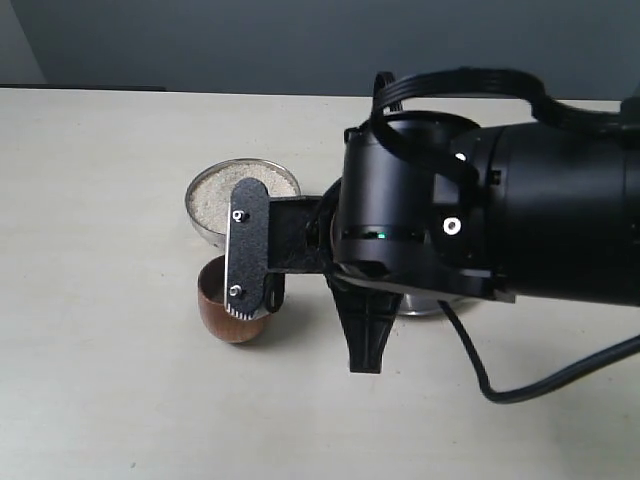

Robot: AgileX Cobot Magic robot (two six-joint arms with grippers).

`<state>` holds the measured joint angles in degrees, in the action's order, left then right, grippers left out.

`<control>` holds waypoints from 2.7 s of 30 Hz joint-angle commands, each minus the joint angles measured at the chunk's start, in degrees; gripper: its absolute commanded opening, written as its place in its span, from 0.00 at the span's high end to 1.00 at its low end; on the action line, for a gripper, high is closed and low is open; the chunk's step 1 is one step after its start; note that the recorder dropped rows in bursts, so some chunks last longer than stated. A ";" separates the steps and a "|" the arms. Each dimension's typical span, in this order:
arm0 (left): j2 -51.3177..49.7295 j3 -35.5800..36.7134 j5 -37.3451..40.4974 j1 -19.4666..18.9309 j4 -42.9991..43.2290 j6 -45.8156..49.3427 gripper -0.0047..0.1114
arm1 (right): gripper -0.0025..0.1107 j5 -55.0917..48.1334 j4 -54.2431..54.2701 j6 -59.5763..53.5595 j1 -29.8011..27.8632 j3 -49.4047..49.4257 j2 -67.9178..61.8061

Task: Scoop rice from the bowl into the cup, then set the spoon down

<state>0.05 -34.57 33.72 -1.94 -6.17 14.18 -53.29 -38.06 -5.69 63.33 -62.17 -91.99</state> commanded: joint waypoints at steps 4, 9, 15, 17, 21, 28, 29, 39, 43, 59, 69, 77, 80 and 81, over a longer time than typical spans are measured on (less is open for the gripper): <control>-0.05 -0.25 -0.23 -0.21 -0.11 -0.01 0.96 | 0.98 -0.73 -3.33 -1.45 3.31 -0.48 0.11; -0.05 -0.25 -0.23 -0.21 -0.11 -0.01 0.96 | 0.98 -3.48 -4.16 -1.22 4.08 -0.48 -0.48; -0.05 -0.25 -0.23 -0.21 -0.11 -0.01 0.96 | 0.98 -3.34 -10.24 16.64 3.96 -0.48 -0.48; -0.05 -0.25 -0.23 -0.21 -0.11 -0.01 0.96 | 0.98 -2.74 -14.05 31.52 3.96 -0.48 -0.48; -0.05 -0.25 -0.23 -0.21 -0.11 -0.01 0.96 | 0.98 -2.44 -13.51 50.45 -2.06 0.54 -0.48; -0.05 -0.25 -0.23 -0.21 -0.11 -0.01 0.96 | 0.98 13.74 -3.72 55.82 -13.35 8.26 -0.33; -0.05 -0.25 -0.23 -0.21 -0.11 -0.01 0.96 | 0.98 19.00 -2.44 56.82 -15.12 10.41 -0.33; -0.05 -0.25 -0.23 -0.21 -0.11 -0.01 0.96 | 0.98 30.17 -1.79 61.68 -22.52 15.02 -4.38; -0.05 -0.25 -0.23 -0.21 -0.11 -0.01 0.96 | 0.98 31.54 -2.70 61.68 -22.69 15.02 -6.95; -0.05 -0.25 -0.23 -0.21 -0.11 -0.01 0.96 | 0.98 33.51 -10.36 73.85 -24.01 15.02 -13.54; -0.05 -0.25 -0.23 -0.21 -0.11 -0.01 0.96 | 0.60 31.48 -10.67 73.85 -24.01 15.02 -13.31; -0.05 -0.25 -0.23 -0.21 -0.11 -0.01 0.96 | 0.56 25.60 -13.07 73.26 -23.89 15.02 -5.37; -0.05 -0.25 -0.23 -0.21 -0.11 -0.01 0.96 | 0.56 22.97 -12.96 70.57 -23.89 15.02 -0.22; -0.05 -0.25 -0.23 -0.21 -0.11 -0.01 0.96 | 0.56 22.26 -12.71 69.40 -23.89 15.02 1.69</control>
<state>0.05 -34.57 33.72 -1.94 -6.17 14.18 -28.17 -50.32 66.72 39.63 -47.42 -95.16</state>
